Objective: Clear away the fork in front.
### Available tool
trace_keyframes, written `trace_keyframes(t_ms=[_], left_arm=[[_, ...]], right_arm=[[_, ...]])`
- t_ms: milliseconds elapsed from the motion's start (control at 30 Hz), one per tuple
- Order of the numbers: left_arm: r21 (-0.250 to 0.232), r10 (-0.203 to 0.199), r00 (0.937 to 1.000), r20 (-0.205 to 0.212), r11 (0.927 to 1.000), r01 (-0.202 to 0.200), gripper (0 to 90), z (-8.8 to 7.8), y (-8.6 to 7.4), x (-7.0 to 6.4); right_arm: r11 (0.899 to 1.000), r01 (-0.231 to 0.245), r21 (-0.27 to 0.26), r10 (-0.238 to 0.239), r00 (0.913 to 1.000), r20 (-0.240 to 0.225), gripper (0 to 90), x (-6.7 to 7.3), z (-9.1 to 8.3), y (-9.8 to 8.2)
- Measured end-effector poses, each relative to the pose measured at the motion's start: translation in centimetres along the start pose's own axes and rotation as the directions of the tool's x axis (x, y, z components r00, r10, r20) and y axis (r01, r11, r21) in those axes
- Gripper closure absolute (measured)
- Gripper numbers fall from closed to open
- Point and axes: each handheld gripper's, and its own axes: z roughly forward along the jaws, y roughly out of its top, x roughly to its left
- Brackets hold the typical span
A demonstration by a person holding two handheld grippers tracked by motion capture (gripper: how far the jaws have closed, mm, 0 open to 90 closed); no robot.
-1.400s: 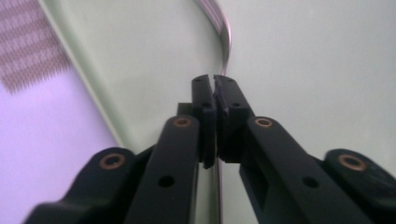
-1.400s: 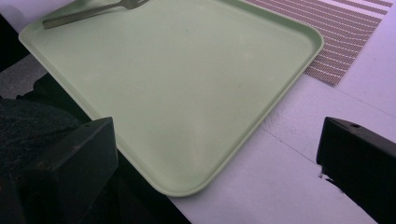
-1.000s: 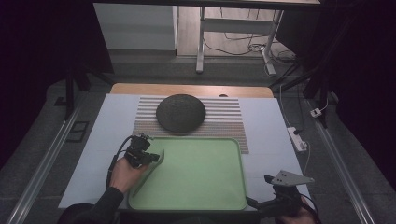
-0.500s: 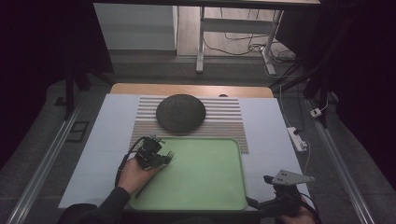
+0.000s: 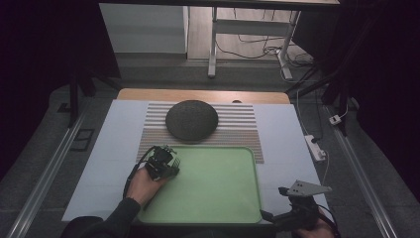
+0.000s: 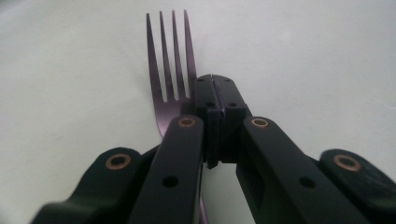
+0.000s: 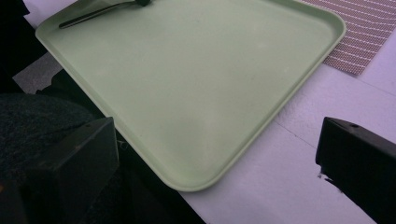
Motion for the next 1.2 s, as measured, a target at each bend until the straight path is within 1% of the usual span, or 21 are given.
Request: trace_keyframes(t_ms=[133, 200, 300, 500, 600, 700, 767, 833, 867, 900, 933, 1067, 1133, 1200], left_arm=[[0.001, -0.041, 0.9989, -0.022, 0.9992, 0.041, 88.5, -0.4, -0.3, 1.2], [0.001, -0.061, 0.9978, -0.026, 0.9982, 0.061, 88.5, -0.7, -0.4, 1.8], [0.002, -0.085, 0.9961, -0.025, 0.9964, 0.085, 88.5, -0.9, -0.6, 2.6], [0.005, -0.12, 0.9922, -0.035, 0.9928, 0.12, 88.4, -1.4, -1.0, 3.8], [0.001, -0.132, 0.991, -0.023, 0.9913, 0.132, 88.4, -1.5, -1.1, 4.1], [0.0, -0.125, 0.9917, -0.03, 0.9922, 0.125, 87.9, -1.5, -1.1, 4.0], [0.0, -0.12, 0.9922, -0.035, 0.9928, 0.12, 84.2, -1.5, -1.0, 3.9], [-0.011, -0.107, 0.9929, -0.053, 0.9943, 0.107, 79.5, -1.8, -1.0, 3.7], [-0.014, -0.104, 0.9932, -0.053, 0.9946, 0.103, 77.6, -1.9, -1.0, 3.7], [-0.029, -0.105, 0.9933, -0.05, 0.9942, 0.103, 74.8, -2.0, -1.0, 3.7], [-0.033, -0.103, 0.9938, -0.041, 0.9942, 0.102, 71.1, -2.2, -1.1, 3.8], [-0.055, -0.104, 0.9942, -0.028, 0.9932, 0.102, 63.9, -2.8, -1.3, 3.7], [-0.078, -0.095, 0.9954, -0.012, 0.9926, 0.093, 58.3, -3.2, -1.4, 3.5], [-0.101, -0.077, 0.997, -0.005, 0.992, 0.076, 53.1, -3.8, -1.6, 3.4]], right_arm=[[1.0, 0.005, 0.007, -0.005, 1.0, 0.001, 0.0, 0.0, 0.0, 0.0], [1.0, 0.004, 0.008, -0.004, 1.0, -0.008, 0.0, 0.0, 0.1, 0.0], [1.0, 0.003, 0.011, -0.003, 1.0, -0.007, 0.0, 0.0, 0.1, 0.0], [1.0, 0.005, 0.014, -0.005, 1.0, -0.008, 0.0, 0.0, 0.1, 0.0], [1.0, 0.005, 0.017, -0.005, 0.9999, -0.011, 0.0, 0.0, 0.2, 0.1], [1.0, 0.007, 0.018, -0.007, 0.9999, -0.011, 0.0, 0.0, 0.2, 0.1], [1.0, 0.006, 0.016, -0.006, 0.9999, -0.012, 0.0, 0.0, 0.2, 0.1], [1.0, 0.006, 0.015, -0.006, 0.9999, -0.012, 0.0, 0.0, 0.2, 0.1], [1.0, 0.006, 0.014, -0.005, 0.9999, -0.013, 0.0, 0.0, 0.1, 0.1], [1.0, 0.006, 0.014, -0.005, 0.9999, -0.014, 0.0, 0.0, 0.1, 0.1], [1.0, 0.006, 0.015, -0.006, 0.9999, -0.015, 0.0, 0.0, 0.1, 0.1], [1.0, 0.005, 0.014, -0.005, 0.9998, -0.017, 0.0, 0.0, 0.1, 0.1], [1.0, 0.007, 0.013, -0.007, 0.9998, -0.017, 0.0, 0.0, 0.1, 0.1], [1.0, 0.012, 0.013, -0.012, 0.9998, -0.017, 0.0, 0.0, 0.1, 0.1]])
